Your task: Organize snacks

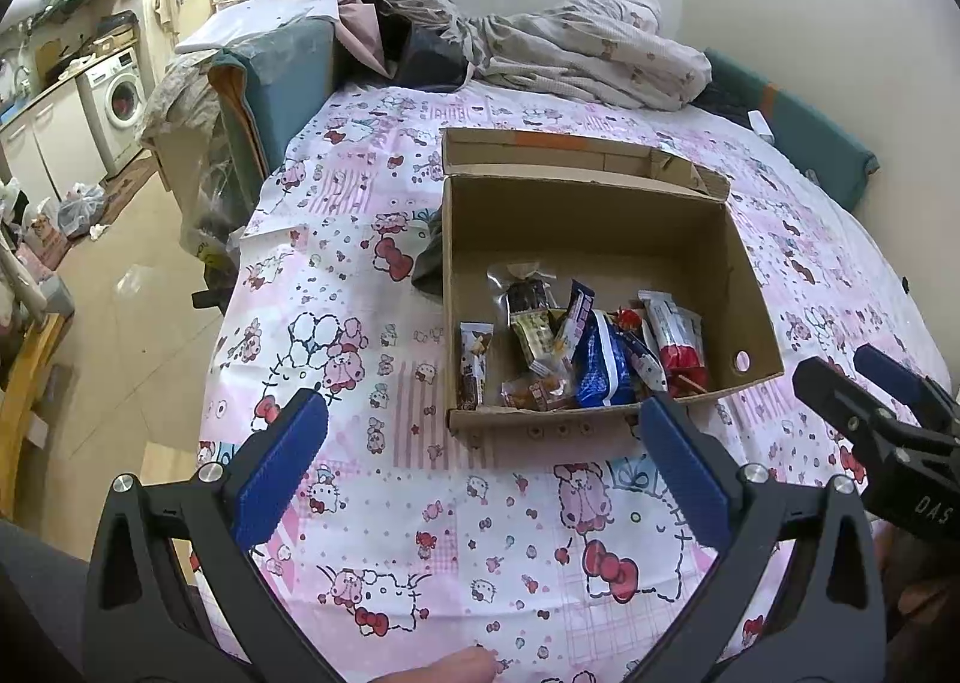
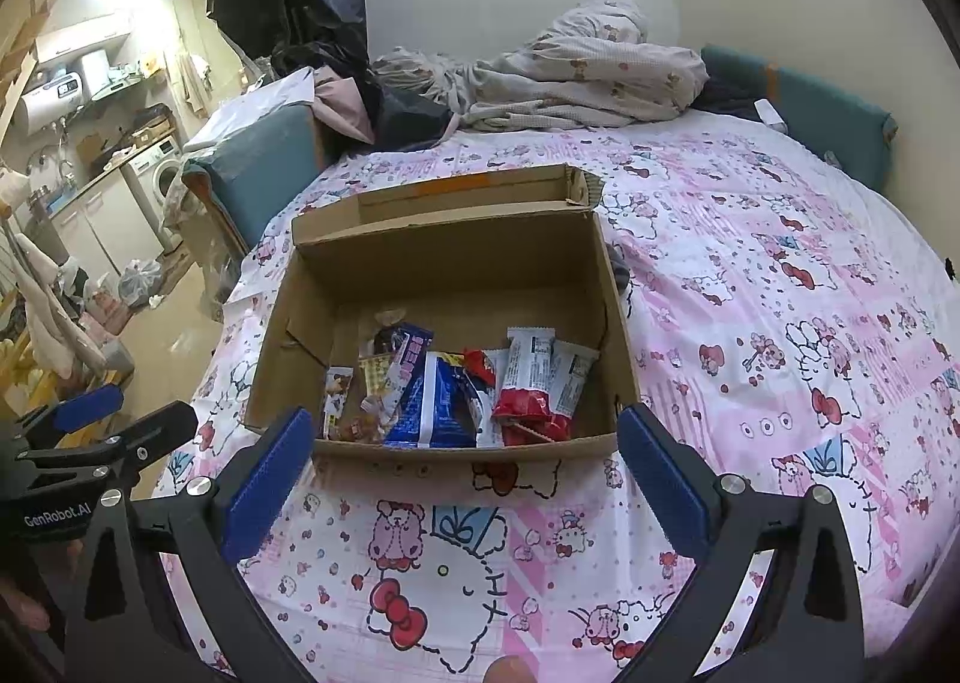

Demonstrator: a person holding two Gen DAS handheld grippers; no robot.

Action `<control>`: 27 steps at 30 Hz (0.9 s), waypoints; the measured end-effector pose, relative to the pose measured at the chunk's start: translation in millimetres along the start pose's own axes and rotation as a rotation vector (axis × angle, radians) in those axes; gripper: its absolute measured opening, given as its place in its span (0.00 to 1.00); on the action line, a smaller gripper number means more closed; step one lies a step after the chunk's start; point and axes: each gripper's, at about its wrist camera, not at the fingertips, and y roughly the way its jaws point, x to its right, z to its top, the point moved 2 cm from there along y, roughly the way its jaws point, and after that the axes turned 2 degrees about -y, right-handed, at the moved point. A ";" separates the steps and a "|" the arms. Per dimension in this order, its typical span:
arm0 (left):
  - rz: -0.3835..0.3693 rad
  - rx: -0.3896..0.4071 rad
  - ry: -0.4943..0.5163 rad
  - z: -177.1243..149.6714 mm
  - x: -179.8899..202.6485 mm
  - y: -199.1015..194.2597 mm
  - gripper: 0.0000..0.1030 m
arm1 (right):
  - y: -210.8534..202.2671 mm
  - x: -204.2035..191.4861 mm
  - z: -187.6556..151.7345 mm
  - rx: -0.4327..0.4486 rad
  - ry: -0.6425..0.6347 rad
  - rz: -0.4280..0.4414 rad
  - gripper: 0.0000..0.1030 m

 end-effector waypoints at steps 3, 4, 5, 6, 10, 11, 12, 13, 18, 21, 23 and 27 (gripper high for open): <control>-0.001 0.004 -0.004 0.3 0.0 -0.3 1.00 | 0.5 1.0 0.0 0.000 0.002 -0.003 1.00; -0.002 0.004 -0.005 -0.1 0.2 0.4 1.00 | 0.5 1.0 0.0 0.000 0.003 -0.003 1.00; -0.002 0.004 -0.006 -0.4 0.1 0.7 1.00 | 0.5 1.9 -0.3 0.000 0.005 -0.005 1.00; -0.002 0.004 -0.007 -0.7 0.2 0.9 1.00 | 0.7 2.3 0.0 -0.001 0.007 -0.006 1.00; -0.004 0.001 -0.007 -0.3 -0.3 1.3 1.00 | -1.1 4.9 -0.5 0.003 0.014 -0.010 1.00; -0.003 0.000 -0.007 -0.6 -0.2 1.2 1.00 | -1.1 5.5 -0.3 0.003 0.015 -0.010 1.00; -0.003 0.001 -0.007 -0.3 -0.4 1.2 1.00 | -1.0 5.4 -0.4 0.003 0.015 -0.010 1.00; -0.005 0.001 -0.008 -0.4 -0.4 1.1 1.00 | -0.9 5.5 -0.3 0.002 0.015 -0.010 1.00; -0.005 0.000 -0.008 -0.6 -0.1 1.5 1.00 | -1.5 6.1 0.1 0.003 0.017 -0.011 1.00; -0.004 -0.003 -0.011 0.7 -1.9 1.3 1.00 | -1.3 6.3 0.0 0.001 0.020 -0.008 1.00; -0.005 -0.005 -0.018 1.0 -3.3 1.7 1.00 | -0.7 7.1 -0.1 -0.003 0.030 -0.002 1.00; -0.005 -0.010 -0.024 0.3 -3.8 2.2 1.00 | -0.6 7.9 0.2 -0.003 0.035 -0.009 1.00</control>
